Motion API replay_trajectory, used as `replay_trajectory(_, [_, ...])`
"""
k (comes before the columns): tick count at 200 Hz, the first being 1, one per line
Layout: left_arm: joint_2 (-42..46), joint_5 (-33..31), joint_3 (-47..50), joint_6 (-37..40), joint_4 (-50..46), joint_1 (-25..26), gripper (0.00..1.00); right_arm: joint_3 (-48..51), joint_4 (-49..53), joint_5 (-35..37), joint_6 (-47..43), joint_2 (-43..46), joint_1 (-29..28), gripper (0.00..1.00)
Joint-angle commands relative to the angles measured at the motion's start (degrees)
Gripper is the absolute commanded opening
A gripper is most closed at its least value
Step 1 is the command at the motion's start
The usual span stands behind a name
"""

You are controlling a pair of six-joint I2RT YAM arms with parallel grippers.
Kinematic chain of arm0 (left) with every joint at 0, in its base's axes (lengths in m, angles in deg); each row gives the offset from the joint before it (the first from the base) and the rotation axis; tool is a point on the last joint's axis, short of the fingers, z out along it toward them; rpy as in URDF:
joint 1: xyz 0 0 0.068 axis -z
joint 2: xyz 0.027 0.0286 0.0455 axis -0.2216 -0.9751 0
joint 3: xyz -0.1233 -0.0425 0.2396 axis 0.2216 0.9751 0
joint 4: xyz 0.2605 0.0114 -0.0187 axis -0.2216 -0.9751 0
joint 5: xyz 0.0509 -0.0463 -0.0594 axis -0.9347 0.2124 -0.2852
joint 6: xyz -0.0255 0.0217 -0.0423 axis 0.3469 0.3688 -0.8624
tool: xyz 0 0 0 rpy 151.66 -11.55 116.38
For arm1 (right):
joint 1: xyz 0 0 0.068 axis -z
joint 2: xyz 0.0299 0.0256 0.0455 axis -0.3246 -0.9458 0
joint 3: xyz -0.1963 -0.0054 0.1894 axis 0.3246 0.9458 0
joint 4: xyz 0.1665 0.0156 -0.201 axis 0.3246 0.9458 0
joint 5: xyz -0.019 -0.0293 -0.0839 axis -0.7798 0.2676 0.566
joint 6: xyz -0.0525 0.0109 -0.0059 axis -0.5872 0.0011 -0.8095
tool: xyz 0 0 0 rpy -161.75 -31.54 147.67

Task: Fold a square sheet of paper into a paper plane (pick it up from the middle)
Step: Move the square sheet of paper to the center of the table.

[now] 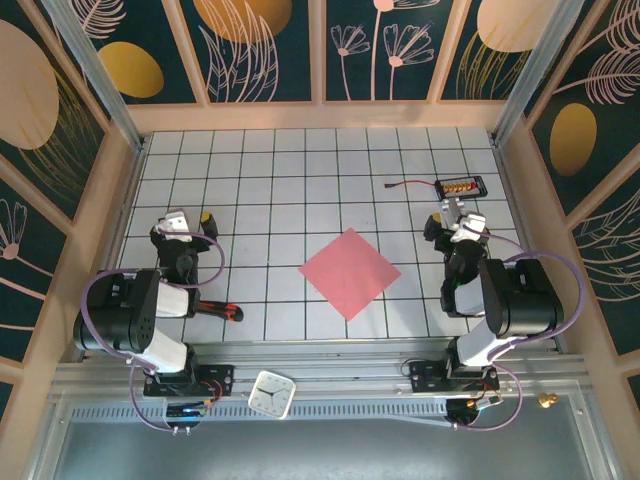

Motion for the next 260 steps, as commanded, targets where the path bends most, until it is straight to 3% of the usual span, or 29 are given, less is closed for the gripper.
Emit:
replay_trajectory(1, [0.37, -0.51, 0.26, -0.46, 2.55, -0.29, 0.99, -0.77, -2.11, -0.26, -0.09, -0.2, 0.15, 0.99])
replay_trajectory(260, [1.78, 0.27, 0.26, -0.46, 1.98, -0.27, 0.99, -0.46, -0.55, 1.44, -0.02, 1.87, -0.48, 0.99])
